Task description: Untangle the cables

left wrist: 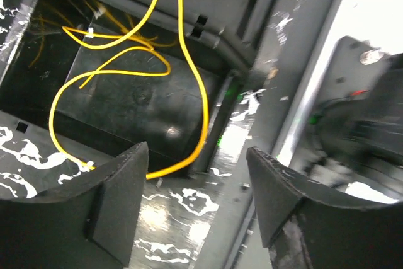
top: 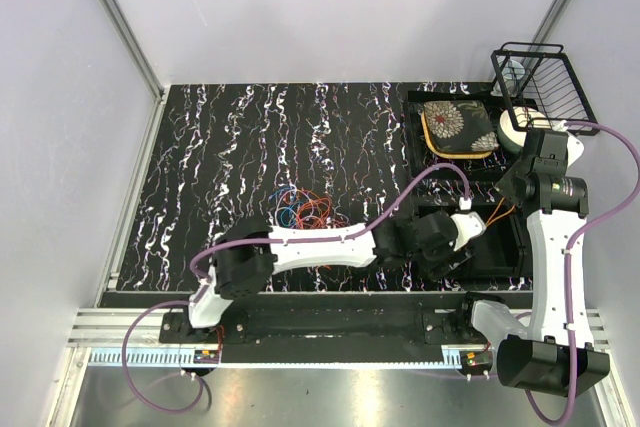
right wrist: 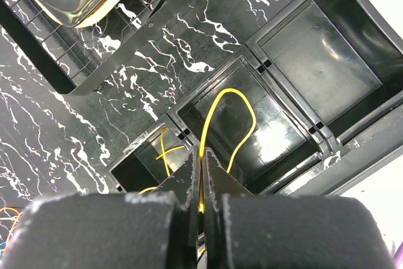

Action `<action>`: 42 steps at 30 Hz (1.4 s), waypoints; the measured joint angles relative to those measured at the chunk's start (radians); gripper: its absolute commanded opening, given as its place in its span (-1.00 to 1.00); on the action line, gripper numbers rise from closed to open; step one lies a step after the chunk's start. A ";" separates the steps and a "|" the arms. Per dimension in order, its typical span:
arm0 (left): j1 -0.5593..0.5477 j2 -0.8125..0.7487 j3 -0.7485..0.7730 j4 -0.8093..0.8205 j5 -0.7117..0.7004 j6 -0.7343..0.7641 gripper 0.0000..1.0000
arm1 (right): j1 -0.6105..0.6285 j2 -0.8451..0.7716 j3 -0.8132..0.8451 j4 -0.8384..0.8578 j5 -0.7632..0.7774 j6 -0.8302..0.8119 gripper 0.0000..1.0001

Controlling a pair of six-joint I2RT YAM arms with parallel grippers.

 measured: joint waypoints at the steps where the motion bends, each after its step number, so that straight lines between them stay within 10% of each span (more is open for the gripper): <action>1: 0.000 0.015 0.005 -0.002 -0.004 0.011 0.12 | 0.000 0.000 0.000 0.000 -0.002 0.000 -1.00; 10: 0.000 0.106 0.058 -0.002 -0.030 0.056 -0.98 | -0.002 0.008 0.000 0.000 -0.027 0.006 -1.00; 30: -0.025 0.124 0.187 0.058 0.006 0.061 -1.00 | -0.002 0.007 0.000 0.000 -0.044 0.011 -1.00; 42: -0.006 0.125 -0.016 0.289 0.074 0.008 -1.00 | -0.002 0.007 0.000 0.002 -0.062 0.016 -1.00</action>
